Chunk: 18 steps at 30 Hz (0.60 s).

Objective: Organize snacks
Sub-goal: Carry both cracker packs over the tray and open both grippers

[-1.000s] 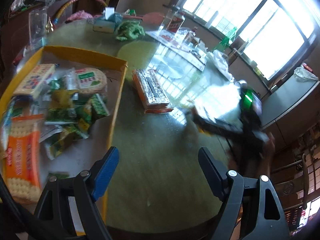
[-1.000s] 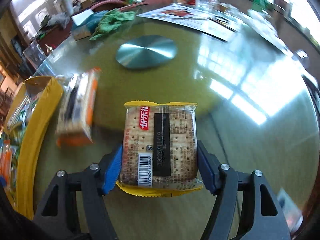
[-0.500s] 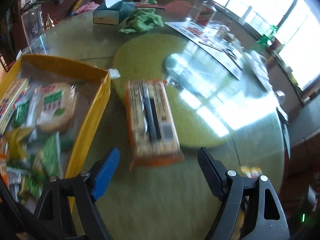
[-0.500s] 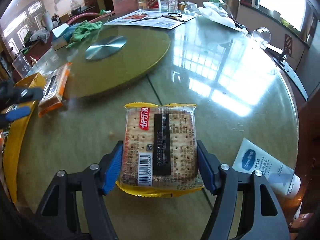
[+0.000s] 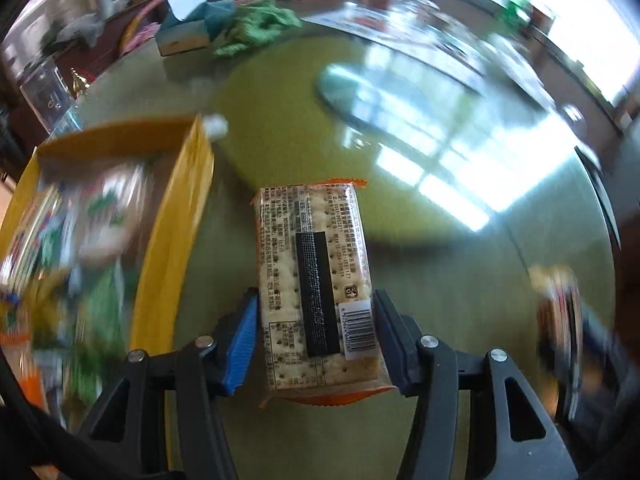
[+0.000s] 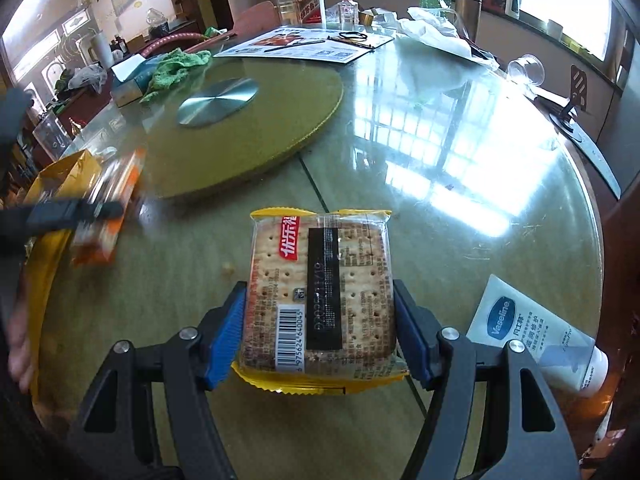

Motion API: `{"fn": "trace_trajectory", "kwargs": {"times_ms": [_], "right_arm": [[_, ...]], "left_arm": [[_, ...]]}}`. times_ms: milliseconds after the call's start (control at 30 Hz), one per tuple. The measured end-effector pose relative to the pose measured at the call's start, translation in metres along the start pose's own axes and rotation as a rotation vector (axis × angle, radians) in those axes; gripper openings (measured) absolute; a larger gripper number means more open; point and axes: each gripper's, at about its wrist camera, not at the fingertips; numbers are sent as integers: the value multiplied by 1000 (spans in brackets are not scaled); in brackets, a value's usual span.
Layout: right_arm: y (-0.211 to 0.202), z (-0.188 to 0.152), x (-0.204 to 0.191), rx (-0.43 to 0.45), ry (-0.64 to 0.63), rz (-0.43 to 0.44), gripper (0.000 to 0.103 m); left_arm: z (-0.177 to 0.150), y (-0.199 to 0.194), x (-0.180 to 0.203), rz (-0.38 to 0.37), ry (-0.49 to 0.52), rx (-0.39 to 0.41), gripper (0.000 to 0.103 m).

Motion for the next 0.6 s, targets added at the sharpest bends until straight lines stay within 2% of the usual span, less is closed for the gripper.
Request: {"fn": "trace_trajectory", "kwargs": {"times_ms": [167, 233, 367, 467, 567, 600], "right_arm": [[-6, -10, -11, -5, -71, -19, 69], [-10, -15, -16, -8, -89, -20, 69], [-17, -22, -22, -21, -101, -13, 69], [-20, -25, -26, -30, -105, -13, 69], [-24, -29, -31, -35, -110, -9, 69], [-25, -31, -32, -36, -107, -7, 69]], "left_arm": [[-68, -49, -1, -38, 96, 9, 55], [-82, -58, 0, -34, 123, 11, 56], [-84, -59, 7, -35, 148, 1, 62], [-81, -55, 13, -19, 166, 33, 64], [-83, -56, 13, -19, 164, 88, 54], [-85, -57, 12, -24, 169, 93, 53]]}}
Point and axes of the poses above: each gripper's, at about its wrist camera, not at the fingertips, and y roughly the way its jaws point, x to its right, z to its top, and after that the axes turned 11 degrees about x, right-handed
